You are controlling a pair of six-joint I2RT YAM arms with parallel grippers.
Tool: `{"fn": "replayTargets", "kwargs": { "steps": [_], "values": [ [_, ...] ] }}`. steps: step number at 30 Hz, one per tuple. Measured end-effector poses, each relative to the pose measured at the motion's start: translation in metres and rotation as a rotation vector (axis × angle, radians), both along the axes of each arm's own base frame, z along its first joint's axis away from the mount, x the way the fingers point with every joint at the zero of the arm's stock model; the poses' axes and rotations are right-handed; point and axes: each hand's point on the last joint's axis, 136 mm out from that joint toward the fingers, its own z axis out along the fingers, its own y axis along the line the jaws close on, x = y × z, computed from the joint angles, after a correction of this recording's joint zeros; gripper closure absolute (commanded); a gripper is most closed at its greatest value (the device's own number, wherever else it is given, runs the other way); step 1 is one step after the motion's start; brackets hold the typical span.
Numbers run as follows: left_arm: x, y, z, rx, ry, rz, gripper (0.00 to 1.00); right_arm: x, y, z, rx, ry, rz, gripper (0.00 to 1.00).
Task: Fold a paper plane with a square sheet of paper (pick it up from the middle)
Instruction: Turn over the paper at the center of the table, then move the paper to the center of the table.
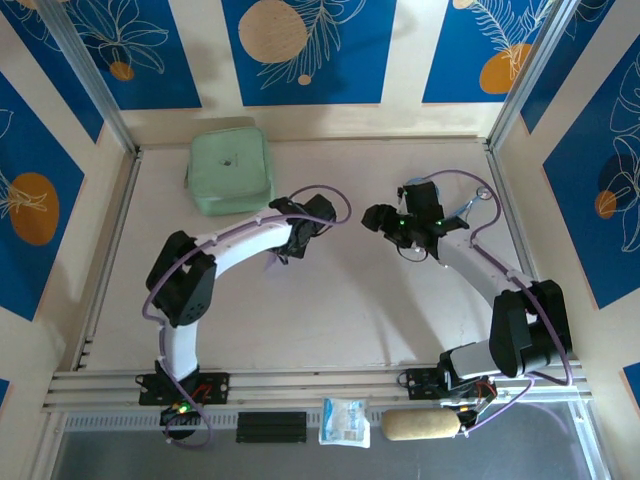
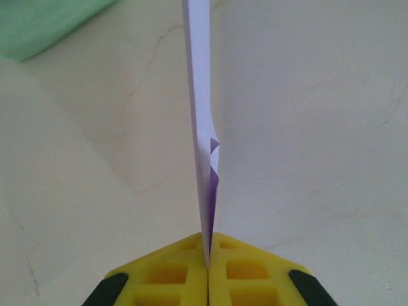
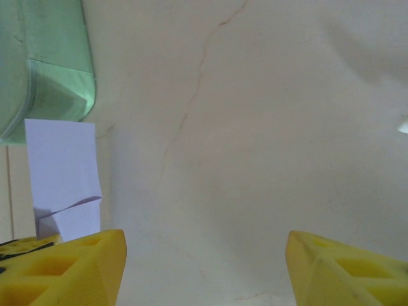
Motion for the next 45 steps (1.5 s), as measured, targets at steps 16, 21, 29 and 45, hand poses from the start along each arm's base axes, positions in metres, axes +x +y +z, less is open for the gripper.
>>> {"fn": "replayTargets", "kwargs": {
  "steps": [16, 21, 29, 45],
  "values": [
    [-0.019, -0.034, -0.038, -0.642, 0.217, 0.158, 0.43, -0.008, 0.020, -0.025, 0.035, 0.080, 0.037, 0.35],
    [-0.004, -0.004, 0.000, -0.816, 0.101, 0.232, 0.30, -0.017, 0.075, -0.039, 0.028, 0.133, 0.190, 0.37],
    [-0.008, 0.071, 0.035, -0.880, -0.113, 0.361, 0.00, -0.042, 0.186, -0.054, 0.028, 0.189, 0.472, 0.40],
    [-0.018, 0.103, 0.018, -0.955, -0.134, 0.465, 0.00, -0.047, 0.238, -0.108, -0.056, 0.329, 0.618, 0.44]
  ]
}}
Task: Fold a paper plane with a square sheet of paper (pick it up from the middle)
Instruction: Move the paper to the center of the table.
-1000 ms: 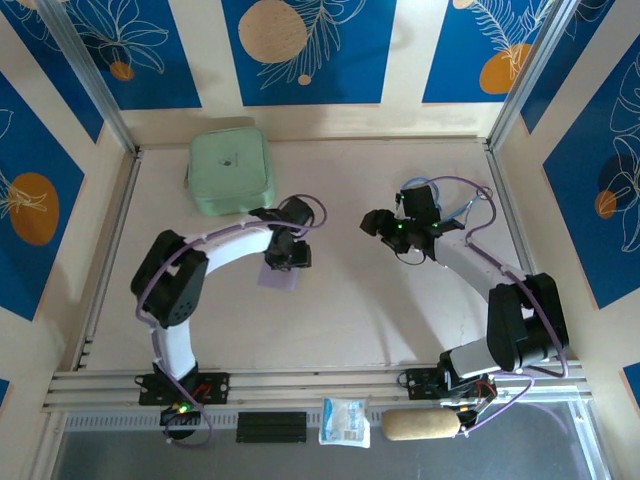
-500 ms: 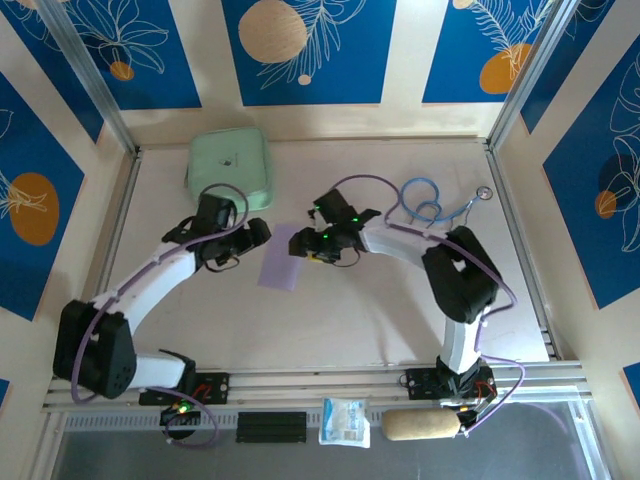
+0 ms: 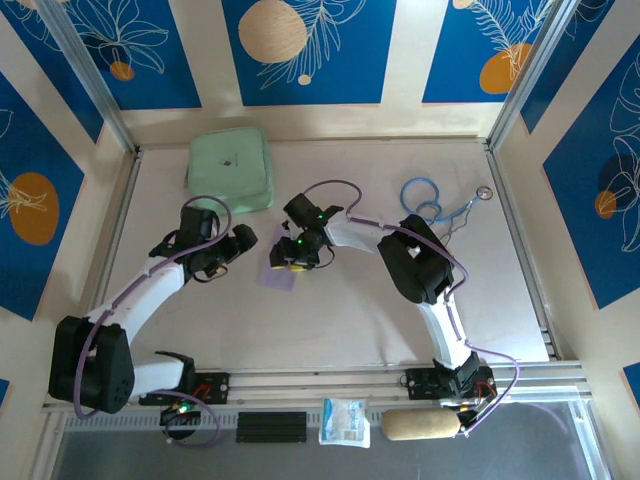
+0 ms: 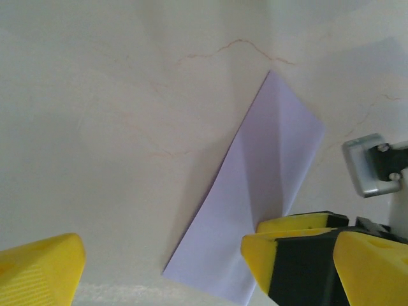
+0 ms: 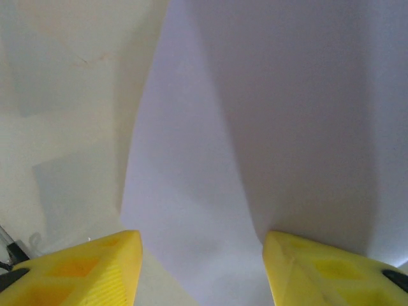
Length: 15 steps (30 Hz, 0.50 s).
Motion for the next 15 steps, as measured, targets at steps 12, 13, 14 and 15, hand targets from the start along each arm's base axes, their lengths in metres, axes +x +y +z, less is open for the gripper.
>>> {"fn": "replayTargets", "kwargs": {
  "steps": [12, 13, 14, 15],
  "values": [
    [0.002, -0.029, -0.014, -0.111, 0.042, -0.127, 0.01, -0.015, -0.071, -0.004, 0.003, -0.035, 0.230, 0.46],
    [0.003, -0.032, -0.014, -0.119, 0.041, -0.136, 0.01, -0.015, -0.074, -0.004, -0.003, -0.039, 0.234, 0.46],
    [0.003, -0.035, -0.015, -0.127, 0.040, -0.144, 0.01, -0.014, -0.077, -0.003, -0.013, -0.046, 0.234, 0.46],
    [0.004, -0.038, -0.015, -0.137, 0.039, -0.155, 0.01, -0.014, -0.079, -0.001, -0.024, -0.056, 0.230, 0.46]
  ]
}}
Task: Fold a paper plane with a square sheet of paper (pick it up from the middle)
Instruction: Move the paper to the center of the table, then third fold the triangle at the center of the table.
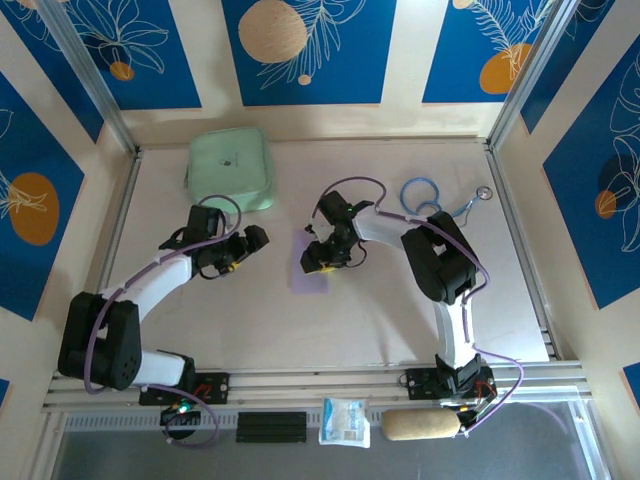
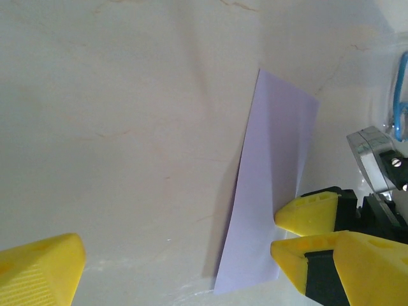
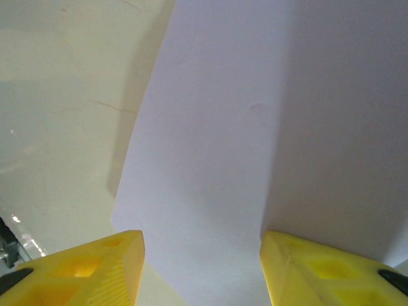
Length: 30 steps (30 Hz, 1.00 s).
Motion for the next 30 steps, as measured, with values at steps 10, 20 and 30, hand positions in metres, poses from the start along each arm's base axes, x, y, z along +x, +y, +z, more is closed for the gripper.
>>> {"fn": "replayTargets", "kwargs": {
  "steps": [10, 20, 30],
  "values": [
    [-0.005, -0.048, 0.000, -0.088, 0.000, -0.095, 0.08, 0.009, -0.020, 0.038, 0.018, -0.038, -0.324, 0.48],
    [-0.019, -0.082, -0.016, -0.111, 0.053, -0.151, 0.17, 0.013, -0.020, 0.016, -0.001, 0.047, -0.456, 0.51],
    [-0.025, -0.091, -0.045, -0.095, 0.146, -0.159, 0.48, 0.013, -0.021, -0.005, -0.028, 0.084, -0.471, 0.58]
  ]
}}
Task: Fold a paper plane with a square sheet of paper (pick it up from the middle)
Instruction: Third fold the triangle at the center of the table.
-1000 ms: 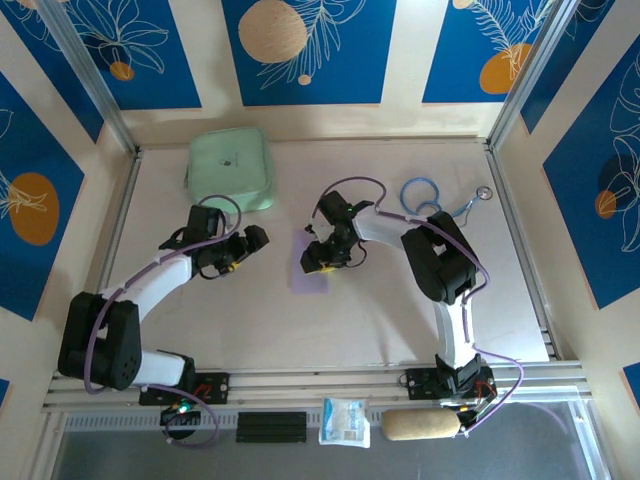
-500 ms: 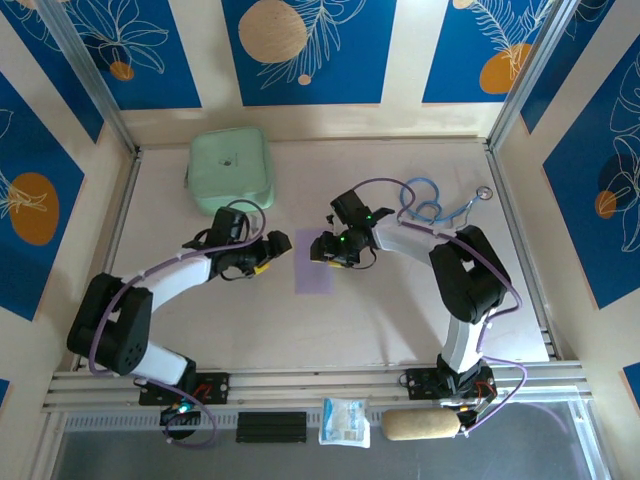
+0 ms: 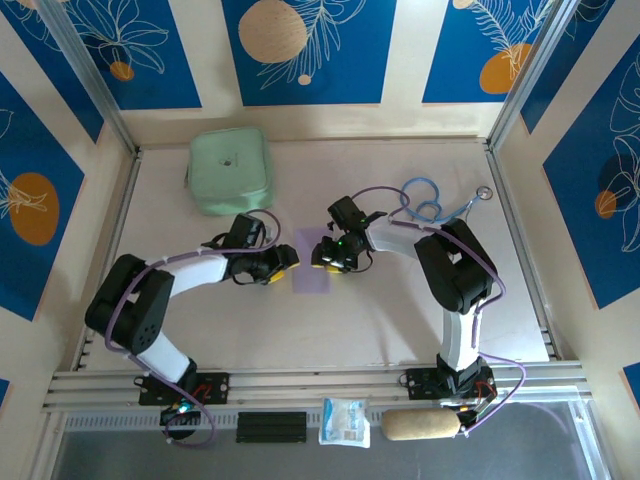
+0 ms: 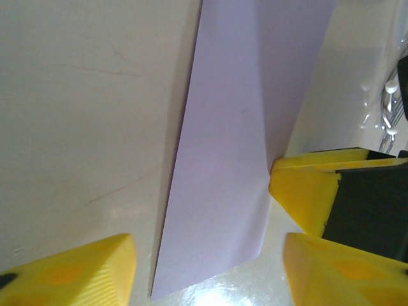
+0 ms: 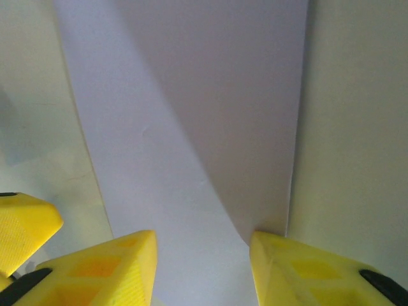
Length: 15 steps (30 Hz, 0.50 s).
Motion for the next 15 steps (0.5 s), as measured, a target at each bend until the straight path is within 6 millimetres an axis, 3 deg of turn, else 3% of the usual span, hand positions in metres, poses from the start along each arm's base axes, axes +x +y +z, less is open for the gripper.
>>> {"fn": "replayTargets", "kwargs": {
  "steps": [5, 15],
  "values": [
    [0.005, -0.006, -0.002, -0.007, 0.012, -0.009, 0.60, 0.001, -0.003, -0.001, -0.003, 0.002, -0.004, 0.60],
    [0.026, -0.014, 0.001, 0.034, -0.011, -0.051, 0.63, 0.000, -0.004, -0.003, -0.005, 0.001, 0.001, 0.62]
  ]
}}
